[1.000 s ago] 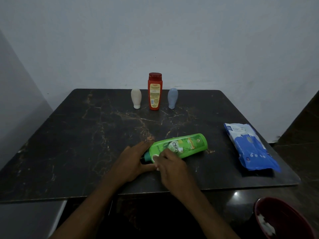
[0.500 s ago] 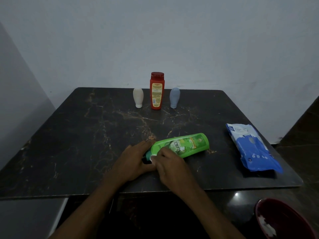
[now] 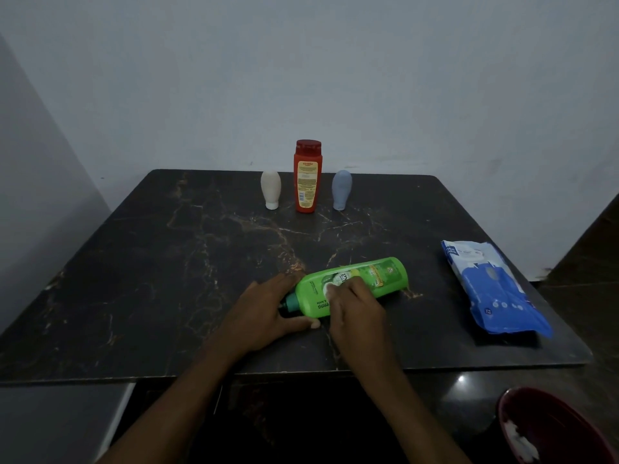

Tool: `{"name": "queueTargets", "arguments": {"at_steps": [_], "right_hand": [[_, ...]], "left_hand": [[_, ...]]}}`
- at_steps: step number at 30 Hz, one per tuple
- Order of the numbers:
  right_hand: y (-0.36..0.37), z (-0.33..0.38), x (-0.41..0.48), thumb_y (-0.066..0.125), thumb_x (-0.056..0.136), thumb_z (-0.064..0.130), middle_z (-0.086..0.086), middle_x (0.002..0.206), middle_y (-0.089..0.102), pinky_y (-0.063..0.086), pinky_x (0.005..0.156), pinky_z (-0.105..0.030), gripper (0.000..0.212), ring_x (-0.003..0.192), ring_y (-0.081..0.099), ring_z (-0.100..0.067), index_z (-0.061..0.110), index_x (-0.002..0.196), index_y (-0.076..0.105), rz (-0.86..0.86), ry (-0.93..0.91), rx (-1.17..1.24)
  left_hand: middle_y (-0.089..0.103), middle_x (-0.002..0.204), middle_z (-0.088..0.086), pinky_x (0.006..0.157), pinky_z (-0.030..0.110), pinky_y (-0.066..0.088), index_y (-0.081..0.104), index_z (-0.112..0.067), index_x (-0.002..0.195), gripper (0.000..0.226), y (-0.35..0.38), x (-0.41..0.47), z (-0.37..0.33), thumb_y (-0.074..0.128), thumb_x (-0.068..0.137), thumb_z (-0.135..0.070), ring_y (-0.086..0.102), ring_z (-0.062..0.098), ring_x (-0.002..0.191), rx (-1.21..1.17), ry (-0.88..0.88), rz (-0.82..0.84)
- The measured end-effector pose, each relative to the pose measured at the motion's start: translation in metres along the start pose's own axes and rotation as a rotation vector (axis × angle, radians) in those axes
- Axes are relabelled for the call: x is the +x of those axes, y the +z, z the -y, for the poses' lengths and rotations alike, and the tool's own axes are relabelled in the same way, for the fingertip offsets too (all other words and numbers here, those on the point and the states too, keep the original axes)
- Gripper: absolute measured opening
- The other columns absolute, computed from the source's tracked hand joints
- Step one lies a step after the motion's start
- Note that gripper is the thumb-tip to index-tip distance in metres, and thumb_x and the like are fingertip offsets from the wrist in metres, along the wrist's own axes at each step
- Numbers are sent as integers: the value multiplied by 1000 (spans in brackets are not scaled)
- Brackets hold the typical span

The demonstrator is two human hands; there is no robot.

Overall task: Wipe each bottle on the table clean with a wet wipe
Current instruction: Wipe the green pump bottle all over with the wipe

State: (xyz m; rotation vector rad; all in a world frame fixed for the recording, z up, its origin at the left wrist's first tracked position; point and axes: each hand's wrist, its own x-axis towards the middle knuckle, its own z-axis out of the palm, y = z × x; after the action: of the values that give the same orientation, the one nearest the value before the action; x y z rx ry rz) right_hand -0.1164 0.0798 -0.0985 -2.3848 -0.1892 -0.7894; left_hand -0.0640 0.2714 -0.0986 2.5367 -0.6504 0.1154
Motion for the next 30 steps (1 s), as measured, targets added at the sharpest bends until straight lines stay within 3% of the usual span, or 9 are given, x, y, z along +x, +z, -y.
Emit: {"name": "queueTargets", "arguments": {"at_steps": [4, 8, 12, 16, 20, 22, 24, 27, 30], "right_hand": [[14, 28, -6, 50, 94, 18, 2, 98, 50, 45, 69, -30, 18, 84, 54, -18, 17, 104, 65, 228, -110, 4], [14, 21, 0, 54, 93, 21, 4, 96, 49, 43, 67, -29, 15, 82, 49, -14, 19, 102, 66, 225, -96, -22], [-13, -27, 20, 60, 91, 12, -5, 96, 58, 35, 65, -25, 12, 74, 47, -13, 11, 99, 69, 100, 143, -203], [-50, -65, 39, 51, 99, 17, -9, 106, 58, 48, 72, -27, 15, 82, 56, -15, 9, 102, 64, 66, 434, -246], [-26, -19, 30, 48, 100, 22, 2, 93, 53, 30, 54, -19, 16, 76, 53, -16, 12, 94, 59, 68, 323, -267], [-2, 13, 14, 52, 96, 17, -1, 101, 51, 42, 64, -22, 15, 84, 56, -18, 11, 105, 63, 131, 158, -213], [12, 31, 1, 65, 87, 12, -6, 109, 53, 52, 70, -31, 29, 90, 58, -21, 10, 116, 66, 173, 106, -128], [8, 23, 3, 78, 74, 10, -7, 108, 57, 54, 69, -34, 43, 91, 59, -24, 9, 116, 68, 179, 87, -115], [-14, -14, 21, 61, 94, 17, -6, 104, 61, 55, 74, -36, 13, 87, 60, -20, 14, 105, 65, 97, 247, -210]], "left_hand": [[59, 131, -26, 97, 39, 45, 42, -44, 145, 74, -2, -3, 1, 68, 78, -64, 58, -6, 112, -42, 30, 2], [54, 138, -30, 99, 35, 40, 40, -44, 148, 81, -3, -3, -1, 67, 76, -71, 53, -10, 117, -31, 12, -12], [43, 140, -37, 98, 28, 31, 36, -46, 151, 94, -3, -3, -4, 70, 70, -79, 43, -16, 117, -3, -1, -2], [38, 133, -41, 96, 26, 27, 34, -47, 152, 93, -6, -3, -6, 71, 72, -77, 42, -16, 116, -9, 2, 8], [38, 135, -42, 97, 27, 29, 31, -49, 152, 94, -7, -4, -7, 70, 72, -79, 42, -16, 118, -3, -9, 16], [41, 140, -39, 98, 29, 31, 31, -48, 153, 93, -6, -4, -6, 68, 72, -77, 45, -13, 122, -9, -17, 24], [44, 148, -32, 101, 34, 36, 32, -46, 153, 91, -5, -4, -3, 66, 74, -75, 48, -8, 128, -14, -13, 29], [46, 149, -29, 103, 34, 36, 32, -47, 153, 92, -4, -4, -2, 69, 74, -75, 49, -6, 129, -3, -11, 21], [47, 147, -30, 100, 31, 33, 31, -49, 153, 94, -5, -4, -4, 68, 72, -80, 48, -8, 126, 2, 0, 18]]}}
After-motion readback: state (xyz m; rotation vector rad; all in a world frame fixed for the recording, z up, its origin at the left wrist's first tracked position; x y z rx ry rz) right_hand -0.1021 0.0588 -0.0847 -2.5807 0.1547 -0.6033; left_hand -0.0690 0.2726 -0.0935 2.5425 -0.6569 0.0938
